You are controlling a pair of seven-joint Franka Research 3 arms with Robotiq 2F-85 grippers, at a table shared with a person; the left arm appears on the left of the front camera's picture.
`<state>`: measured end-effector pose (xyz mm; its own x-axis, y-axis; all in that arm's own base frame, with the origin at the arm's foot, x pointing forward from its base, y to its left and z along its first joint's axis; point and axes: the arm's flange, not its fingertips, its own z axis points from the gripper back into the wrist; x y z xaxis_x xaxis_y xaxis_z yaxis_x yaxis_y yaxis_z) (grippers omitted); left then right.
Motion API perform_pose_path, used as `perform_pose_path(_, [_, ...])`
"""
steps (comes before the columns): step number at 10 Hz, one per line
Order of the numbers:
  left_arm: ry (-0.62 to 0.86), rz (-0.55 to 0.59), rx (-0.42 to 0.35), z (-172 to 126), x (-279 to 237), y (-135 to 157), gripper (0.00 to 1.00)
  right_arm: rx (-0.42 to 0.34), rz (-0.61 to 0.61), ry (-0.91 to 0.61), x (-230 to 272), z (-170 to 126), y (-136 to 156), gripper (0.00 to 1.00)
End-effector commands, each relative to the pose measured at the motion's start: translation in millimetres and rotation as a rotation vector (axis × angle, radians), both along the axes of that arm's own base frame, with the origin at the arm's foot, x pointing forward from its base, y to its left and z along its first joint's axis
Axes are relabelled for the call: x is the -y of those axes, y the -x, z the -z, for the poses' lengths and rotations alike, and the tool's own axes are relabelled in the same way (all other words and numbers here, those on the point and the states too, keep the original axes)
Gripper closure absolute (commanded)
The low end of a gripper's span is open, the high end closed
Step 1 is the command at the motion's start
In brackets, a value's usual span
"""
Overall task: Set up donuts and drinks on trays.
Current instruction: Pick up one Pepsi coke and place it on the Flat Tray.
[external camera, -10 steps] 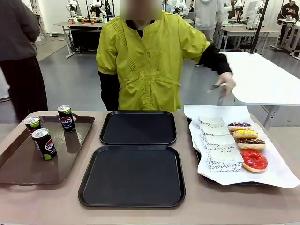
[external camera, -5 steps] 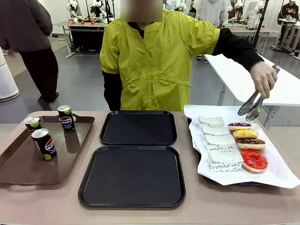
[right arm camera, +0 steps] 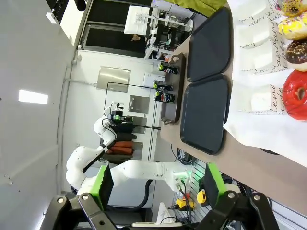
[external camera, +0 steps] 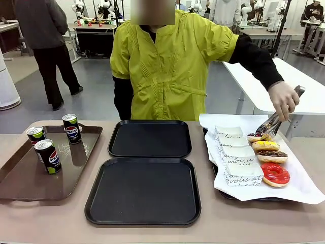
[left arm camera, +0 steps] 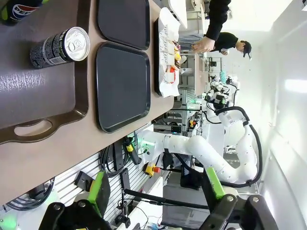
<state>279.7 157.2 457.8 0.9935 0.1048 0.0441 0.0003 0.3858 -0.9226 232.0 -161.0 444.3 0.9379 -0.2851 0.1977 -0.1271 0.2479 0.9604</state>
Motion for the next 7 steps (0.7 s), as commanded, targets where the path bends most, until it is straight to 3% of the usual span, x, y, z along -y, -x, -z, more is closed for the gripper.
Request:
perform_pose_path(1, [0.015, -0.015, -0.009, -1.1, -0.1, 0.3, 0.0, 0.015, 0.011, 0.005, 0.7, -0.7, -2.7, 0.0])
perform_pose_path(7, [0.015, -0.015, -0.009, -1.1, -0.1, 0.3, 0.0, 0.015, 0.011, 0.005, 0.7, -0.7, -2.7, 0.0])
